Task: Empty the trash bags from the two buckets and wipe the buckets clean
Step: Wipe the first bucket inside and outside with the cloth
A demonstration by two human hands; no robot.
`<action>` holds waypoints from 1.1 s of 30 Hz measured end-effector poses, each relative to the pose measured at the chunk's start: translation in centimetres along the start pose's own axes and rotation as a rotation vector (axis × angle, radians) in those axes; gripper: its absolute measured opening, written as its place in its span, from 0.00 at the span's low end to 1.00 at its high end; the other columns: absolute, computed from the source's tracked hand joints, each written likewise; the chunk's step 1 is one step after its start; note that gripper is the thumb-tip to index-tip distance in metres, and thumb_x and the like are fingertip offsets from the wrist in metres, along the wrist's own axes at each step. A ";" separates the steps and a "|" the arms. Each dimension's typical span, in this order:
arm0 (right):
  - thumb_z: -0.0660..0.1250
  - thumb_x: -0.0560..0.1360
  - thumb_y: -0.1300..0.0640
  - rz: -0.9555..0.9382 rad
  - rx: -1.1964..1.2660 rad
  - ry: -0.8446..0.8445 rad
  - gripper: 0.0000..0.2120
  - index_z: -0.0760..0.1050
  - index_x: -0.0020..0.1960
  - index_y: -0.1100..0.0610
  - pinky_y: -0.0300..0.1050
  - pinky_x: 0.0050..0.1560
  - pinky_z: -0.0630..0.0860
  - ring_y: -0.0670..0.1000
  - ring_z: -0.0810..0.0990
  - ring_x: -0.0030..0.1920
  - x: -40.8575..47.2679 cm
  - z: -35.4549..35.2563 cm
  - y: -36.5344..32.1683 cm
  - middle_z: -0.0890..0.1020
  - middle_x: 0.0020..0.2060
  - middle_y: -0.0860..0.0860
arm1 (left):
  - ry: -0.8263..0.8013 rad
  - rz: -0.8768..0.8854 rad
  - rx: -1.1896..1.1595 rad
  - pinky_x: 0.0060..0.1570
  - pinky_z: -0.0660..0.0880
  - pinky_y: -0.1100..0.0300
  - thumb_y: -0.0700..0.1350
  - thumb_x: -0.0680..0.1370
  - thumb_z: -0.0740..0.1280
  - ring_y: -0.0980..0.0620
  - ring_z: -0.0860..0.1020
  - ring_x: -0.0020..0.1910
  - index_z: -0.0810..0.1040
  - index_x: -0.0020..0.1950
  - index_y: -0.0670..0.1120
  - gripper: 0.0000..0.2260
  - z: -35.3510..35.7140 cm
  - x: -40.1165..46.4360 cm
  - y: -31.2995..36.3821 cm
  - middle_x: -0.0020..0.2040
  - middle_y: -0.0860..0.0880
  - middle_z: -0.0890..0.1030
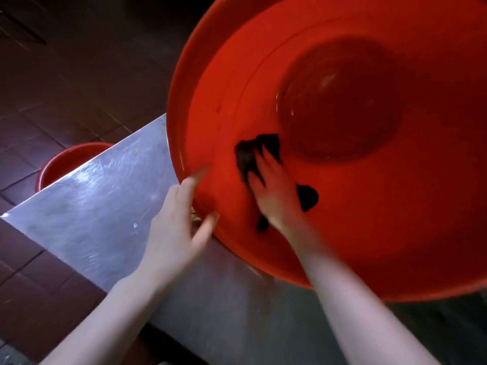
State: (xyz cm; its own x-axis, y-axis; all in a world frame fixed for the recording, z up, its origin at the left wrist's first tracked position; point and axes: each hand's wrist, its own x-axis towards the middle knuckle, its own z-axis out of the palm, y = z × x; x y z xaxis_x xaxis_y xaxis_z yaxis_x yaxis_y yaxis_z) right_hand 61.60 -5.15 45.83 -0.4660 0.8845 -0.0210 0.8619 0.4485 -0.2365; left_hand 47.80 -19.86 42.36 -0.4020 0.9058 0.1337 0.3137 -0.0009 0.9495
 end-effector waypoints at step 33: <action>0.49 0.80 0.48 0.196 -0.060 -0.020 0.27 0.57 0.78 0.53 0.64 0.74 0.54 0.54 0.56 0.77 0.9 0.8 2.3 0.57 0.78 0.50 | 0.150 0.190 0.012 0.55 0.68 0.74 0.40 0.76 0.60 0.66 0.70 0.51 0.62 0.72 0.63 0.28 0.3 -1.7 2.2 0.60 0.52 0.60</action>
State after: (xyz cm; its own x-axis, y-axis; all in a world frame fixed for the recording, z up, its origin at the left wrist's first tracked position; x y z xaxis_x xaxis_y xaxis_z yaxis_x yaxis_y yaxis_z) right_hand 62.98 -3.39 44.50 -0.2920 0.9530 -0.0808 0.9464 0.2758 -0.1680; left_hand 49.37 -21.26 44.14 -0.4576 0.8168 0.3513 0.4058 -0.1597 0.8999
